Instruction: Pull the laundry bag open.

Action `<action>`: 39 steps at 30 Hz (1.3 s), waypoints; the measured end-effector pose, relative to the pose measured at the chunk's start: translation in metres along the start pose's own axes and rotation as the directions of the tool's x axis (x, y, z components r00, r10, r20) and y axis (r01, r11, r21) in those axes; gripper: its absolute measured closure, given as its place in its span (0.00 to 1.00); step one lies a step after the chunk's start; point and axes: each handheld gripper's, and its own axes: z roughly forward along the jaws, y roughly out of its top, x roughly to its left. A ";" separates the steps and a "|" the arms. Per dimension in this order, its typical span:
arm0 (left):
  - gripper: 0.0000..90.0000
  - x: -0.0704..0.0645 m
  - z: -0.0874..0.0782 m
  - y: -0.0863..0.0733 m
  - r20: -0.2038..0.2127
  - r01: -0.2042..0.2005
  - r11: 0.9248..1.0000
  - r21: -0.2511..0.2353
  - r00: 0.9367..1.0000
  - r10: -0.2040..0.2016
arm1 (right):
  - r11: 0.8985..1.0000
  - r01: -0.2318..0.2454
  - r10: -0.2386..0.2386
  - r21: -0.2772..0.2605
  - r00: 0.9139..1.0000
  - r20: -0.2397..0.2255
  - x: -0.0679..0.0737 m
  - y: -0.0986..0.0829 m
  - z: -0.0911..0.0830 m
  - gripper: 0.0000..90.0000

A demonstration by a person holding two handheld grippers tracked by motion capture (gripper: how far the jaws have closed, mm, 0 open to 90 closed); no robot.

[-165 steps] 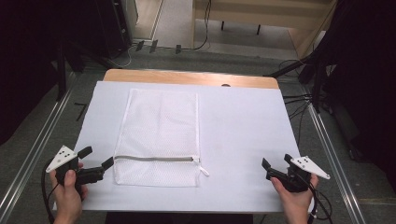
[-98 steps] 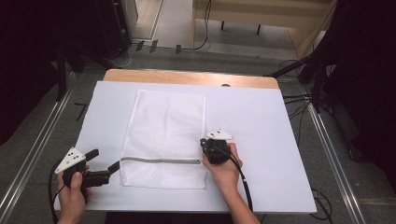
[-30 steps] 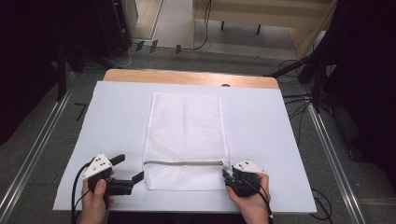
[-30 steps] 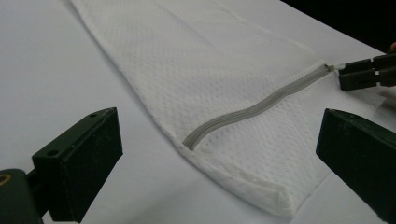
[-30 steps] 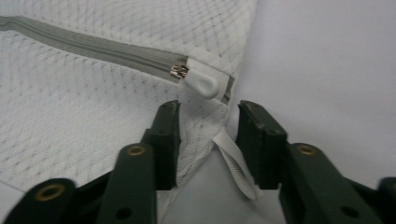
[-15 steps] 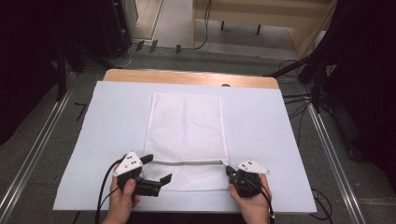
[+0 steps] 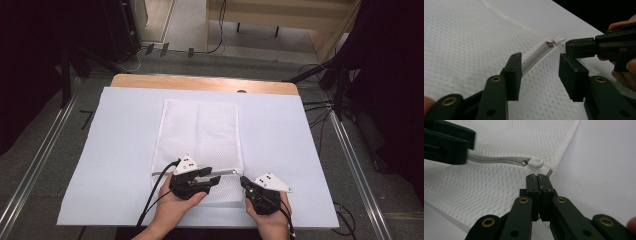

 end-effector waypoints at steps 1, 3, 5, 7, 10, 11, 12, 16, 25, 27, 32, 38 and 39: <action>0.70 -0.001 0.004 0.002 0.001 0.008 1.000 0.008 1.000 -0.008 | 1.000 0.006 -0.006 -0.002 1.000 -0.004 0.001 0.000 0.000 1.00; 0.76 -0.002 0.010 0.007 0.009 0.013 1.000 0.014 1.000 -0.013 | 1.000 0.013 -0.013 -0.007 1.000 -0.007 0.002 0.001 0.000 1.00; 0.84 -0.004 0.016 0.010 0.004 0.013 1.000 0.025 1.000 -0.013 | 1.000 0.020 -0.020 -0.011 1.000 -0.012 0.004 0.002 0.000 1.00; 0.91 -0.005 0.020 0.011 -0.006 0.014 0.999 0.033 1.000 -0.014 | 1.000 0.025 -0.025 -0.019 1.000 -0.014 0.005 0.002 -0.001 1.00; 0.97 -0.005 0.026 0.010 -0.022 0.013 0.998 0.056 1.000 -0.012 | 0.999 0.029 -0.029 -0.034 0.999 -0.016 0.007 0.004 -0.003 1.00; 0.98 -0.006 0.028 0.009 -0.022 0.014 0.998 0.067 1.000 -0.012 | 0.999 0.028 -0.028 -0.038 0.999 -0.016 0.008 0.004 -0.003 1.00; 0.98 -0.006 0.031 0.007 -0.025 0.013 0.996 0.083 1.000 -0.011 | 0.998 0.032 -0.033 -0.047 0.999 -0.020 0.008 0.004 -0.004 1.00; 0.95 -0.007 0.035 0.004 -0.012 0.017 0.994 0.104 1.000 -0.016 | 0.998 0.043 -0.045 -0.055 0.998 -0.036 0.011 0.005 -0.003 1.00; 0.76 -0.001 0.021 0.009 0.069 0.089 0.995 0.038 0.993 -0.091 | 0.998 0.055 -0.057 -0.044 0.997 -0.042 0.014 0.004 -0.001 1.00; 0.71 0.000 0.021 0.010 0.077 0.109 0.993 0.033 0.991 -0.111 | 0.997 0.059 -0.060 -0.043 0.997 -0.043 0.014 0.003 0.000 1.00; 0.65 0.007 0.024 0.014 0.097 0.202 0.979 0.014 0.974 -0.203 | 0.997 0.066 -0.068 -0.037 0.996 -0.051 0.017 0.003 0.000 1.00; 0.63 0.007 0.032 0.019 0.075 0.209 0.976 0.055 0.974 -0.213 | 0.996 0.081 -0.083 -0.030 0.995 -0.057 0.020 0.002 0.002 1.00; 0.62 0.006 0.034 0.020 0.084 0.211 0.975 0.069 0.973 -0.216 | 0.996 0.087 -0.088 -0.029 0.995 -0.055 0.020 0.002 0.002 1.00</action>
